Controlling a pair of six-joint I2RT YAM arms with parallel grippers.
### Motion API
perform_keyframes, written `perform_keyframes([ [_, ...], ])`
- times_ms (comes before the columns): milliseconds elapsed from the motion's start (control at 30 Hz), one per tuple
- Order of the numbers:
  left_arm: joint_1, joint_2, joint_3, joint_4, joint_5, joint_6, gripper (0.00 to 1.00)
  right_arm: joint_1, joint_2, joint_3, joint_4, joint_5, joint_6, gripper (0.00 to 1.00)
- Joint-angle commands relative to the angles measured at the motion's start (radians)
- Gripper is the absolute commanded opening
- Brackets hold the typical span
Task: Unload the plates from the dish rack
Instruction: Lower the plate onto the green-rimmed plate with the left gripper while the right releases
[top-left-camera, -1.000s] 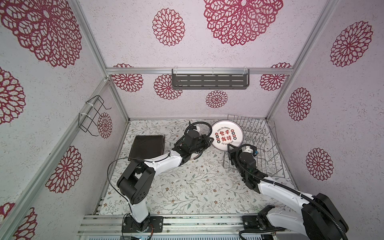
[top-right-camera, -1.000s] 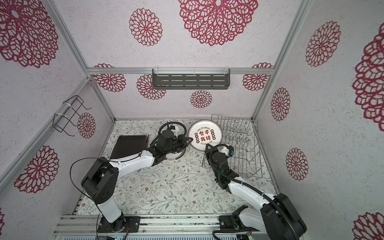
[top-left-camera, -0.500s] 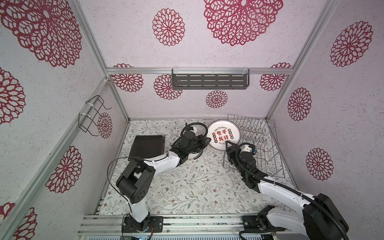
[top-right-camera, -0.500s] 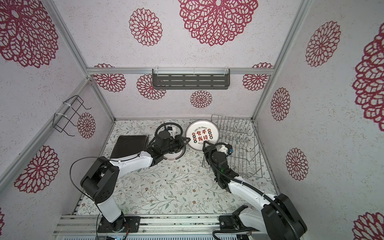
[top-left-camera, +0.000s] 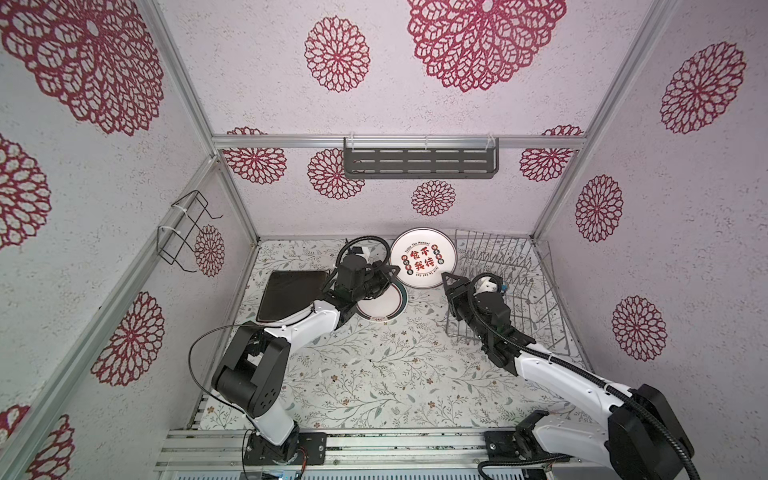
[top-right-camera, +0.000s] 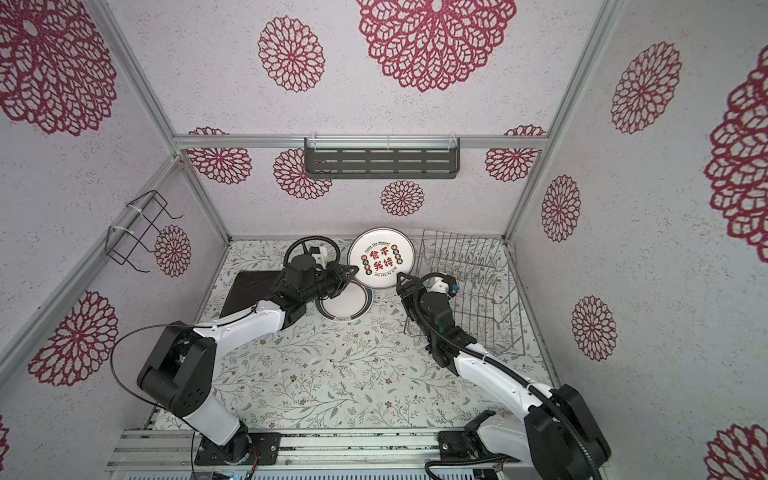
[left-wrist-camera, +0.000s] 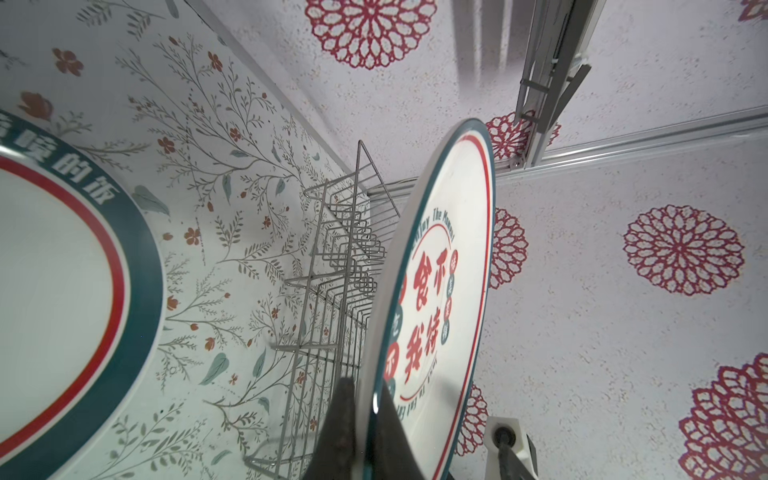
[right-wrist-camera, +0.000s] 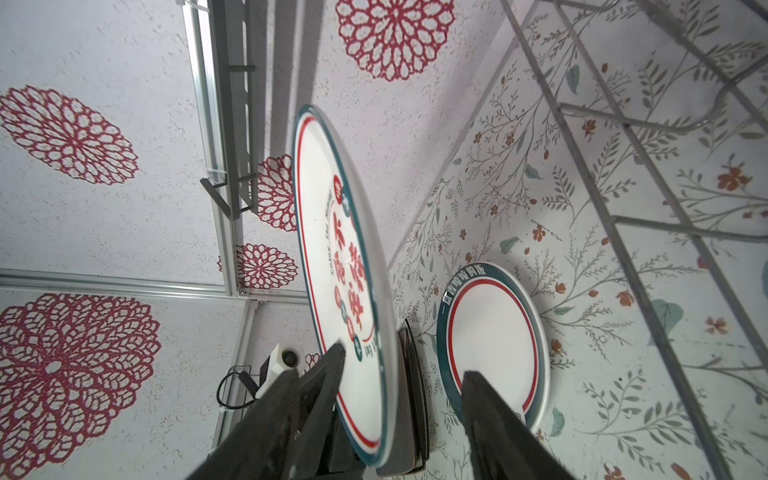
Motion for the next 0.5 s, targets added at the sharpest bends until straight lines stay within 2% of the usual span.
perform_keyframes([
  [0, 0.040, -0.060, -0.001, -0.009, 0.036, 0.042, 0.00, 0.001, 0.000, 0.036, -0.010, -0.036, -0.043, 0.65],
  [467, 0.202, -0.053, 0.046, -0.373, 0.116, 0.302, 0.00, -0.001, 0.002, 0.102, -0.171, -0.132, -0.205, 0.67],
])
